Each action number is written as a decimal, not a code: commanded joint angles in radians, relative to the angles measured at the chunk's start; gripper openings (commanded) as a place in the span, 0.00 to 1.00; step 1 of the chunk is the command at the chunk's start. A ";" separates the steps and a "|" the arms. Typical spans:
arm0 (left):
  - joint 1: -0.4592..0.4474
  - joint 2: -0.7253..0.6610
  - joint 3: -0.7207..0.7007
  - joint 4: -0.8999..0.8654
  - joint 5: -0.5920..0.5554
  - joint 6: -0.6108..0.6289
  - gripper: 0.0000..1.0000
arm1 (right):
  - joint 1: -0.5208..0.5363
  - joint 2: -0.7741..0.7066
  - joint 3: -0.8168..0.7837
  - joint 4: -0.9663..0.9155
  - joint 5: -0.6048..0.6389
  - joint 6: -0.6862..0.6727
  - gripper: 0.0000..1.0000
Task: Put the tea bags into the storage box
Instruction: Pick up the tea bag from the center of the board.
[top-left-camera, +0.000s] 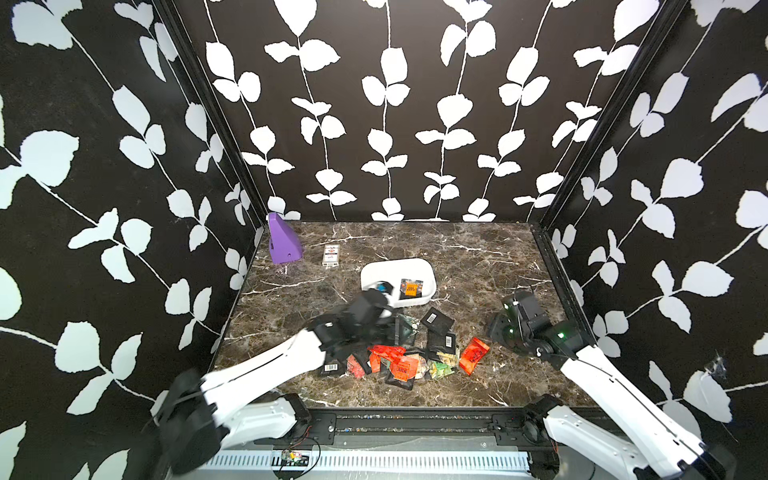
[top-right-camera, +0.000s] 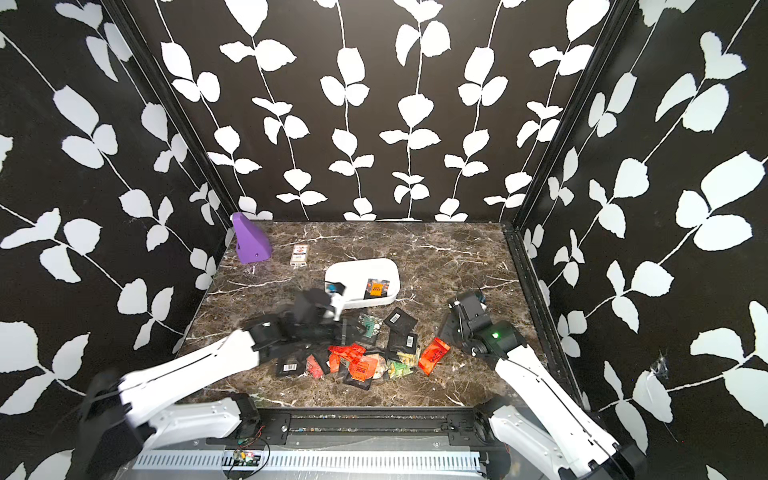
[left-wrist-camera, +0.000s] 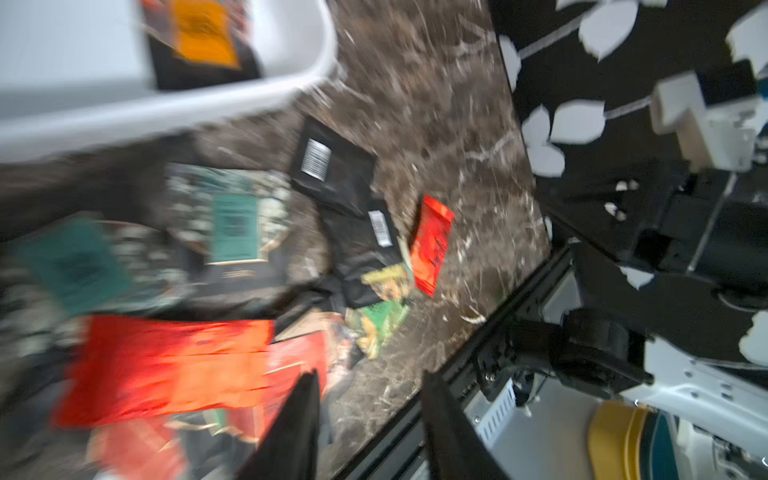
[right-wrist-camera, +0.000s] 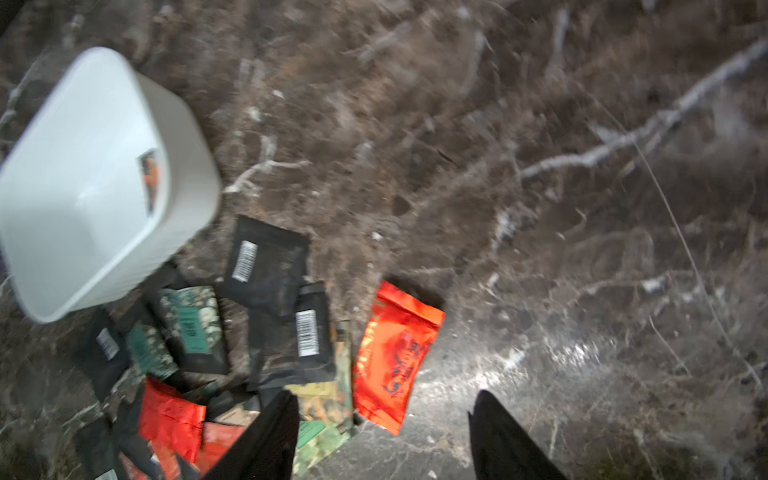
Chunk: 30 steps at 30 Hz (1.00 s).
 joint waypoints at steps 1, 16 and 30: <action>-0.082 0.115 0.064 0.090 -0.024 -0.068 0.29 | -0.041 -0.016 -0.082 0.058 -0.048 0.045 0.65; -0.175 0.498 0.185 0.271 0.176 -0.172 0.19 | -0.125 0.013 -0.313 0.327 -0.197 0.100 0.57; -0.178 0.660 0.311 0.156 0.248 -0.120 0.15 | -0.126 0.059 -0.388 0.451 -0.188 0.104 0.55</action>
